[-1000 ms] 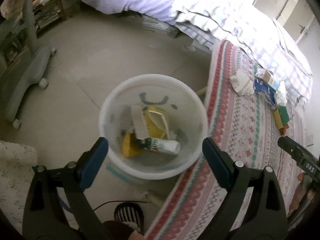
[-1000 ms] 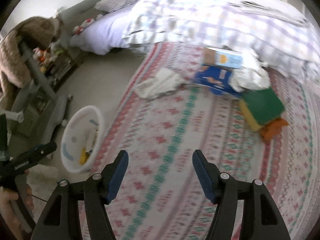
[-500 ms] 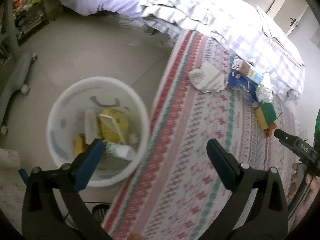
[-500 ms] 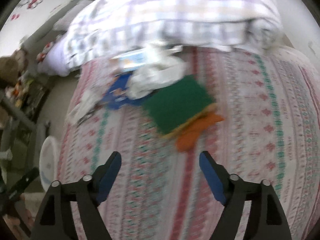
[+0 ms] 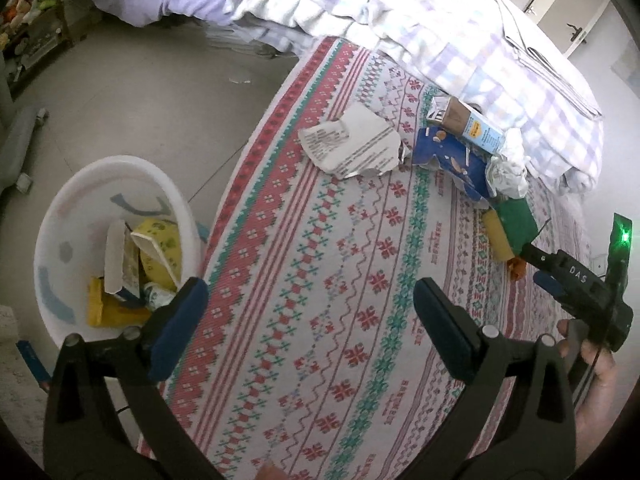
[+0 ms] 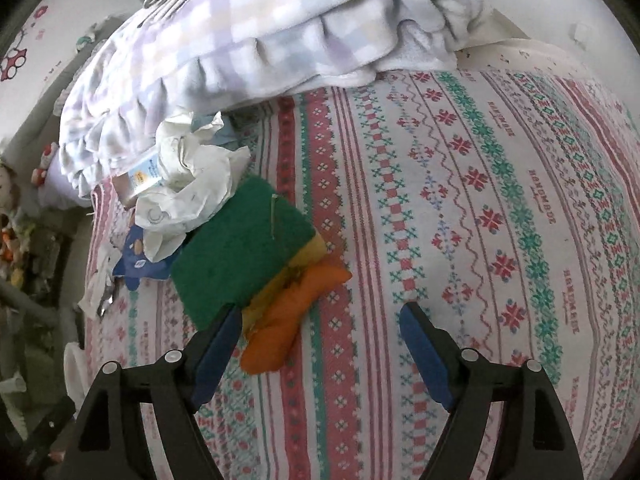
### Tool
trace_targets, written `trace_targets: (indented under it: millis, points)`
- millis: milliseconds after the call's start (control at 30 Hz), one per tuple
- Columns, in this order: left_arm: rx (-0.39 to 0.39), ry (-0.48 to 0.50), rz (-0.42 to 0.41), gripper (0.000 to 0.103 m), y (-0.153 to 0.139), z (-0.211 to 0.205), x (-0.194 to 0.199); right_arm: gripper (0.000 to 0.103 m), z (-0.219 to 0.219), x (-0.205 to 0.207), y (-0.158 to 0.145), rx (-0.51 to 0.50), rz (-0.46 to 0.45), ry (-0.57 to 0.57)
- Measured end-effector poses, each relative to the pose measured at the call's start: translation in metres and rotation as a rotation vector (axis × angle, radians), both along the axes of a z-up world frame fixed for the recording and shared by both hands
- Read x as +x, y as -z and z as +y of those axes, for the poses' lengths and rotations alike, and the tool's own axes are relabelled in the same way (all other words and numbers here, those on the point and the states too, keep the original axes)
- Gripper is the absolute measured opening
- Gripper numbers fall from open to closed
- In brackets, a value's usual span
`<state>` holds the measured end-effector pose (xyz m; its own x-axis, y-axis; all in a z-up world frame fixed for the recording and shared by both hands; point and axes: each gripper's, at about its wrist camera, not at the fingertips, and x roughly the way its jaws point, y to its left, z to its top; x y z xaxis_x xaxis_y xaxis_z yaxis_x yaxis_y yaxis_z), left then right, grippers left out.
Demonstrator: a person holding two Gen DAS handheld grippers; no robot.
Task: Collect trash
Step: 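Move both tools back over the bed toward the sponge and orange scrap, then grasp the orange scrap with the right tool while the left tool grasps the green-yellow sponge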
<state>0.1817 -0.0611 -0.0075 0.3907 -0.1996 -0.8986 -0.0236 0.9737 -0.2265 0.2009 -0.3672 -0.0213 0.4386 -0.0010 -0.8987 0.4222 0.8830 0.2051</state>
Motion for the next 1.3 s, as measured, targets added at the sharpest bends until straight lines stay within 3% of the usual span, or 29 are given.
trace_targets:
  millis: [200, 267, 400, 500, 533, 567, 700, 933, 1067, 1167, 1300]
  points:
    - [0.001, 0.010, 0.003, 0.102, 0.003, -0.009, 0.000, 0.077, 0.000, -0.001, 0.000, 0.000, -0.011, -0.010]
    - [0.004, 0.016, 0.004, 0.102, 0.003, -0.012, 0.000, 0.066, -0.002, -0.003, -0.001, -0.008, -0.007, -0.017]
    - [0.017, 0.031, -0.002, 0.102, 0.004, -0.021, -0.001, 0.060, 0.000, -0.005, 0.001, -0.034, -0.005, -0.030]
    - [0.034, 0.049, -0.012, 0.102, 0.004, -0.031, -0.003, 0.037, 0.009, -0.005, 0.001, -0.042, -0.004, -0.066]
    - [0.035, 0.054, -0.016, 0.102, 0.003, -0.034, -0.003, 0.022, 0.016, -0.004, 0.001, -0.022, -0.002, -0.097]
    - [0.035, 0.058, -0.020, 0.102, 0.003, -0.037, -0.004, 0.017, 0.020, -0.004, 0.000, -0.014, 0.002, -0.114]
    - [0.035, 0.121, -0.071, 0.102, -0.004, -0.062, -0.013, 0.014, 0.023, -0.011, -0.007, -0.034, 0.028, -0.147]
    - [0.112, 0.251, -0.151, 0.102, -0.007, -0.120, -0.016, 0.011, -0.032, -0.046, -0.031, 0.026, -0.016, -0.073]
    - [0.031, 0.276, -0.124, 0.102, 0.004, -0.149, -0.005, 0.011, -0.057, -0.057, -0.035, 0.044, -0.022, -0.044]
    - [-0.097, 0.281, -0.118, 0.101, 0.008, -0.165, 0.000, 0.011, -0.069, -0.065, -0.036, 0.066, -0.019, -0.042]
    - [-0.252, 0.302, -0.093, 0.092, 0.011, -0.186, -0.003, 0.011, -0.081, -0.073, -0.030, 0.086, -0.010, -0.037]
